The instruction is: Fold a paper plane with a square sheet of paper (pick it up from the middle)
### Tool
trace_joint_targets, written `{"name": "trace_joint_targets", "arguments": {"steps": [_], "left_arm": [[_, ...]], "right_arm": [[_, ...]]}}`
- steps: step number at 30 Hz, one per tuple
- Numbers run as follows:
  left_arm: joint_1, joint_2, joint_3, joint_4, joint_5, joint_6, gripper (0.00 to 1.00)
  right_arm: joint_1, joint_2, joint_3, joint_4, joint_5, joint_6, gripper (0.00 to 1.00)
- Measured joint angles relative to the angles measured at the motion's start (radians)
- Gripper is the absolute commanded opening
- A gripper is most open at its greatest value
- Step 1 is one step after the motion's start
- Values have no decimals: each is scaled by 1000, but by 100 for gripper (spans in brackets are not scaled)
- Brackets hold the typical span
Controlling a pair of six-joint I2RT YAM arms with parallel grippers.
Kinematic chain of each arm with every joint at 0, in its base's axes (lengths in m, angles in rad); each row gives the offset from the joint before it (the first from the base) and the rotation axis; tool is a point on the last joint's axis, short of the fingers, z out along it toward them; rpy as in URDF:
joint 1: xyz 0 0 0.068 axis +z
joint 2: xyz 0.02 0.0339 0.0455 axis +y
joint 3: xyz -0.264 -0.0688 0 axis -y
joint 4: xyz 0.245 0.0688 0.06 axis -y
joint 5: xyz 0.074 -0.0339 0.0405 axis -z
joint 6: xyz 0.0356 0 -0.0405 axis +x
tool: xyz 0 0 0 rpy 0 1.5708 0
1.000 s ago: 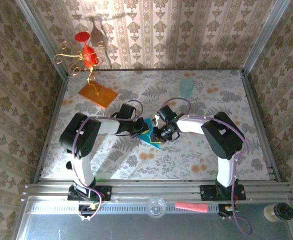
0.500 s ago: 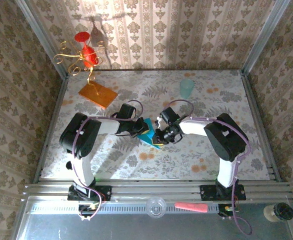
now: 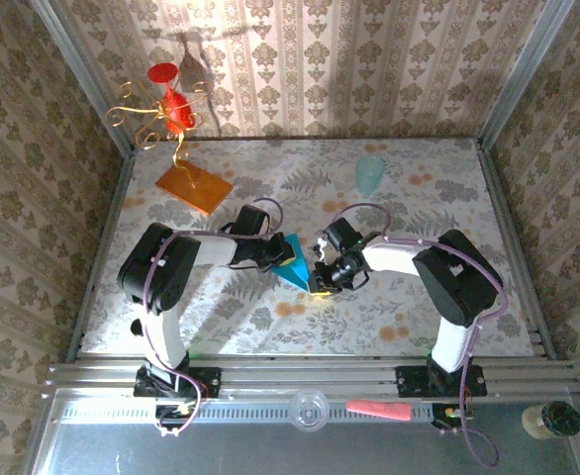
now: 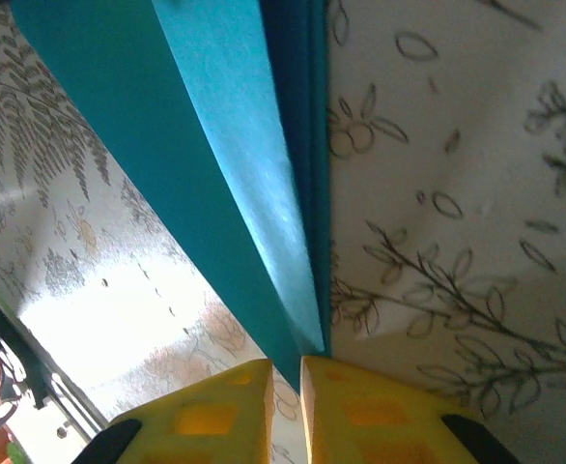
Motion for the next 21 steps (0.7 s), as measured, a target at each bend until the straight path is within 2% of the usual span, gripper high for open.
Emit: {"name": "trace_joint_targets", "arguments": {"steps": [12, 21], "left_arm": [[0, 0, 4, -8, 0, 2, 6], [-2, 0, 11, -19, -1, 2, 6]], "right_arm": [[-14, -130, -26, -60, -7, 24, 23], [-13, -66, 52, -39, -7, 43, 16]]}}
